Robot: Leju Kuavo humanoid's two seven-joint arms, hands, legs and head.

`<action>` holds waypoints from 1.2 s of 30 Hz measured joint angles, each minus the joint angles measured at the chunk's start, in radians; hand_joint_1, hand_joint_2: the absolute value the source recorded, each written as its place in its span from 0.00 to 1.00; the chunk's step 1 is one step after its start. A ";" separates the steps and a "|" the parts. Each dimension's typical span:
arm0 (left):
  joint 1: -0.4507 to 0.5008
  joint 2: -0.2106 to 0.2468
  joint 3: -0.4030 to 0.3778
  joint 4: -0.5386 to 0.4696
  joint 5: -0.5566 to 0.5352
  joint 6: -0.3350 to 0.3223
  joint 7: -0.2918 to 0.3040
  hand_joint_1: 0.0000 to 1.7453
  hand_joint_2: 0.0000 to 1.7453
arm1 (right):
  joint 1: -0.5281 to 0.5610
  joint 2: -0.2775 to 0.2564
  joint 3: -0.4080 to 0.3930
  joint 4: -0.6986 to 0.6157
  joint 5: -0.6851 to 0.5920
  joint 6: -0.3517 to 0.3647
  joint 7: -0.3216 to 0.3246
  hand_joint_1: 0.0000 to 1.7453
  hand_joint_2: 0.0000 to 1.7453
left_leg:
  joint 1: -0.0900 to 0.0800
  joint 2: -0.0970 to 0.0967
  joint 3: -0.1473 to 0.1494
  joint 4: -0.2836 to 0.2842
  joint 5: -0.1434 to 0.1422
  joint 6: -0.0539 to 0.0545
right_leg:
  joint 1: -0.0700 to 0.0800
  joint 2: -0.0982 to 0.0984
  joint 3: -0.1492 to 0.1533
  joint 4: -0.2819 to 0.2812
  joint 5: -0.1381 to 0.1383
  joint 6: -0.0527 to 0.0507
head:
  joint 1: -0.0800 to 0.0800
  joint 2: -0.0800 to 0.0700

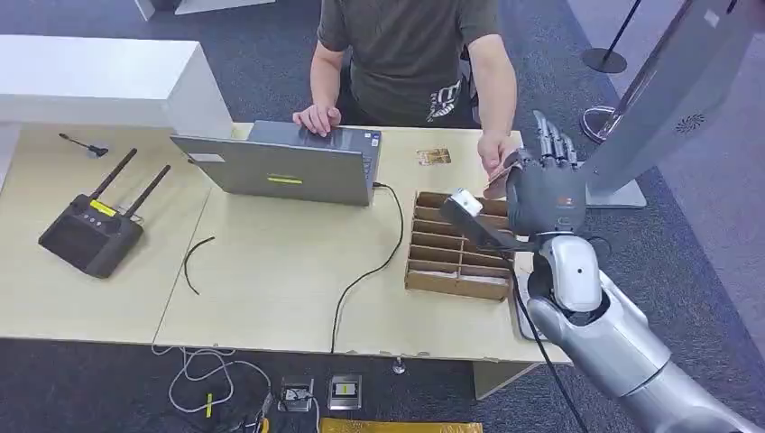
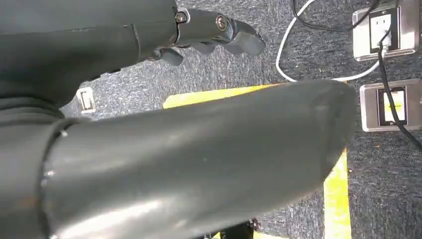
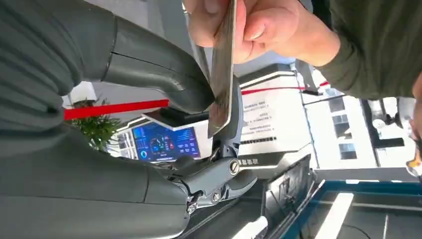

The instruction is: Pass the card to the sensor for recognition and then transmit it.

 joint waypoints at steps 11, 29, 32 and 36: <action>0.000 -0.001 0.000 0.001 -0.026 -0.002 0.013 0.00 0.00 | 0.007 0.003 -0.038 0.069 0.005 0.023 -0.002 0.00 0.00 | 0.000 0.000 0.000 0.000 0.000 0.000 | 0.000 0.000 0.000 0.000 0.000 0.000 | 0.000 0.000; 0.026 -0.025 0.037 0.015 -0.015 -0.005 -0.015 0.00 0.00 | 0.034 -0.103 -0.171 0.094 0.104 0.138 0.128 0.00 0.00 | 0.000 -0.001 0.000 0.000 0.000 0.000 | 0.000 0.000 -0.001 -0.001 0.000 0.000 | 0.000 0.000; 0.031 -0.026 0.041 0.019 -0.013 -0.002 -0.020 0.00 0.00 | 0.045 -0.131 -0.203 0.093 0.098 0.138 0.134 0.00 0.00 | 0.000 0.002 0.001 0.001 -0.001 -0.001 | 0.000 0.002 -0.002 -0.001 0.000 0.000 | 0.000 0.000; 0.037 -0.034 0.062 0.024 0.004 0.010 -0.040 0.00 0.00 | 0.103 -0.177 -0.296 0.084 0.096 0.141 0.140 0.00 0.00 | 0.000 -0.003 0.000 0.001 -0.001 -0.001 | 0.000 -0.003 -0.001 -0.001 0.000 0.000 | 0.000 0.000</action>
